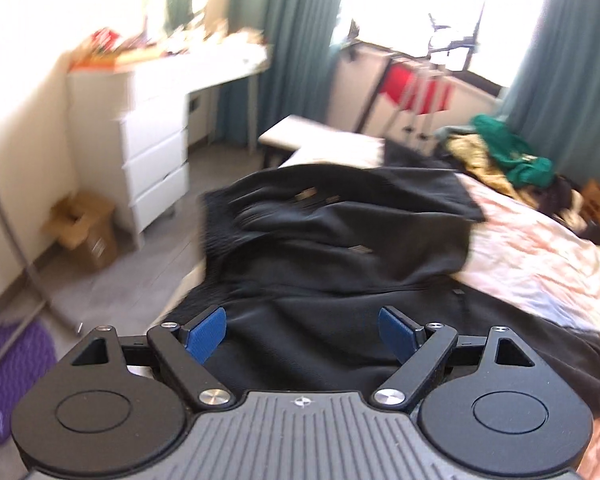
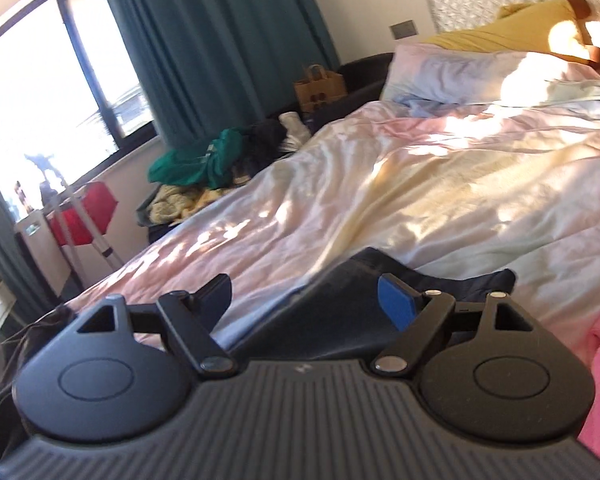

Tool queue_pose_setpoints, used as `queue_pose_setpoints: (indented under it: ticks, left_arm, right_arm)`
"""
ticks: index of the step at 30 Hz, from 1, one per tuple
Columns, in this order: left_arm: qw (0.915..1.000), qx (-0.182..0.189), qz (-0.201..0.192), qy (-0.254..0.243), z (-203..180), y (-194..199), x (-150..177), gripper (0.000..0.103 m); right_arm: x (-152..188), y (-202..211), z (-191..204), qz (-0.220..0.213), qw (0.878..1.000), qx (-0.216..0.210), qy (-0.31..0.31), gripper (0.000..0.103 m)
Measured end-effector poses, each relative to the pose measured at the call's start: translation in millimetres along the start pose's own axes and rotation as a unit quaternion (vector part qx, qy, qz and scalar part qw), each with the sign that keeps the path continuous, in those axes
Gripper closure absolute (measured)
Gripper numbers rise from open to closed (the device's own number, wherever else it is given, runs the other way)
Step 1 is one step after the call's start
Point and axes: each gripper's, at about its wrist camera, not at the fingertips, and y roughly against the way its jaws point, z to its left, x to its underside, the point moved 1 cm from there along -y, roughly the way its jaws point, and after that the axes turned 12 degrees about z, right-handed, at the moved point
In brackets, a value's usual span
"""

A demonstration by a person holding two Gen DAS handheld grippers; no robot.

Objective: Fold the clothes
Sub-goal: 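Open both grippers and release the sweatpants onto the bed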

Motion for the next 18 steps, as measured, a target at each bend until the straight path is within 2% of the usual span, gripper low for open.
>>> queue_pose_setpoints:
  ticks: [3,7,9,13,18]
  left_arm:
    - [0.9989,0.013,-0.031,-0.033,-44.7,-4.6,9.3,0.017]
    - [0.9953,0.042,-0.045,-0.075,-101.5,-15.7,31.2,0.017]
    - [0.9931,0.045,-0.047,-0.097,-124.7,-23.9,40.9,0.017]
    - [0.9896,0.052,-0.045,-0.126,-163.3,-38.9,55.2,0.017]
    - [0.9887,0.067,-0.046,-0.126,-185.5,-56.2,58.7,0.017]
  right_arm:
    - [15.4,12.2,31.4,0.004,0.998,-0.044,0.042,0.021]
    - [36.4,25.5,66.6,0.003,0.992,-0.095,0.088,0.021]
    - [45.5,30.5,78.8,0.005,0.988,-0.113,0.108,0.021]
    - [60.5,39.7,97.7,0.006,0.981,-0.143,0.133,0.021]
    - [65.2,45.6,105.8,0.0,0.977,-0.156,0.145,0.021]
